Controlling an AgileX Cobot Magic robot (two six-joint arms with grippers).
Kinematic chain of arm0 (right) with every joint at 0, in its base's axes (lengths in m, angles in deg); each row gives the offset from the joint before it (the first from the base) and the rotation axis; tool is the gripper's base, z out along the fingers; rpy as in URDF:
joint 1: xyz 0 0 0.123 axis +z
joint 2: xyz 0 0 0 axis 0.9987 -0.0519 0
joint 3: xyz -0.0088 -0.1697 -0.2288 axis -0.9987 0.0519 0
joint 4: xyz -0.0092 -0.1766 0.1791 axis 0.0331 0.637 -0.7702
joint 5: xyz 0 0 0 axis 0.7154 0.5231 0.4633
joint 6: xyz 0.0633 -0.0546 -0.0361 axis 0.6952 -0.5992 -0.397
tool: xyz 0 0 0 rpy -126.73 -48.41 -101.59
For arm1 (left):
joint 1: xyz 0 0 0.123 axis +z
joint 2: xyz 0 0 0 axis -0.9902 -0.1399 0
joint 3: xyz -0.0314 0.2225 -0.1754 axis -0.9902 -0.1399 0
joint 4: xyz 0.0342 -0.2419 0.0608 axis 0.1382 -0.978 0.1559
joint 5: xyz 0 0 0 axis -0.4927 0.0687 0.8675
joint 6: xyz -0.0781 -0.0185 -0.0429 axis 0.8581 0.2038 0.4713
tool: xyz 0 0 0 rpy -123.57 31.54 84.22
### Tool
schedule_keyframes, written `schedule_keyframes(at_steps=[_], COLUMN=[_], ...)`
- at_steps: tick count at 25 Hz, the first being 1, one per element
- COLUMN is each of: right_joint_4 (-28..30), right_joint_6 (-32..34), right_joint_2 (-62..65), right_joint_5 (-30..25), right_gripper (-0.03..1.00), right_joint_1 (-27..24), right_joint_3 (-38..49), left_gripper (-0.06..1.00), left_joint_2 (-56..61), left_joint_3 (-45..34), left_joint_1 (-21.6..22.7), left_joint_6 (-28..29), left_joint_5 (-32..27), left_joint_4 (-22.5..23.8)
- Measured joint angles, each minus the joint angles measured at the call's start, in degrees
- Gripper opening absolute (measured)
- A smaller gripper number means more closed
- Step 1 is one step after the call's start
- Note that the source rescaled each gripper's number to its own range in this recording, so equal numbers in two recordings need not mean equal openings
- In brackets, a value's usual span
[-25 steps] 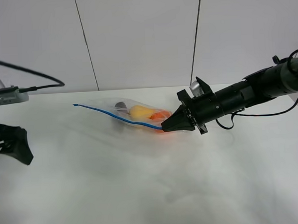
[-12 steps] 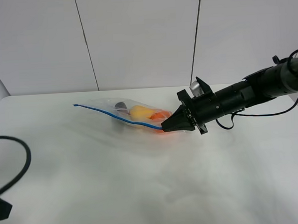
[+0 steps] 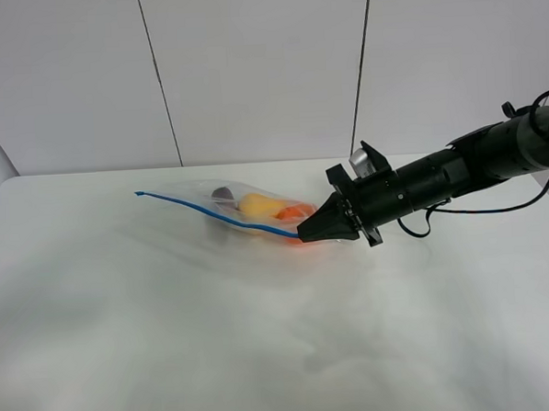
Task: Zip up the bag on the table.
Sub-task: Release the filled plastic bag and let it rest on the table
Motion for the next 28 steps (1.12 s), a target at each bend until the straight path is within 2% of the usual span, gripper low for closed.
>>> schedule_keyframes(at_steps=[16,19,21,25,26,28], right_joint_4=[0.8,2.4,4.1,8.5,10.2,16.5], right_joint_6=[0.0,0.5,1.6,3.9,4.9,9.0], right_joint_2=[0.0,0.0,0.0,0.7,1.1,1.7], right_joint_5=[0.0,0.0,0.0,1.6,2.2,2.8], right_gripper=[0.00,0.05,0.22,0.81,0.89,0.95], right_joint_1=[0.0,0.0,0.0,0.0,0.0,0.0], right_joint_3=[0.0,0.0,0.0,0.0,-0.3,-2.2], left_gripper=[1.00,1.00,1.00,1.00,1.00,1.00], left_joint_2=[18.1,18.1,18.1,18.1,18.1,18.1], left_joint_3=[-0.2,-0.2,-0.2,-0.2,-0.2,-0.2], left_joint_1=[-2.2,-2.2,-2.2,-2.2,-2.2,-2.2], left_joint_6=[0.0,0.0,0.0,0.0,0.0,0.0], left_joint_5=[-0.1,-0.1,-0.1,-0.1,-0.1,-0.1], left_joint_4=[-0.1,-0.2,-0.3,-0.3,-0.3,-0.3])
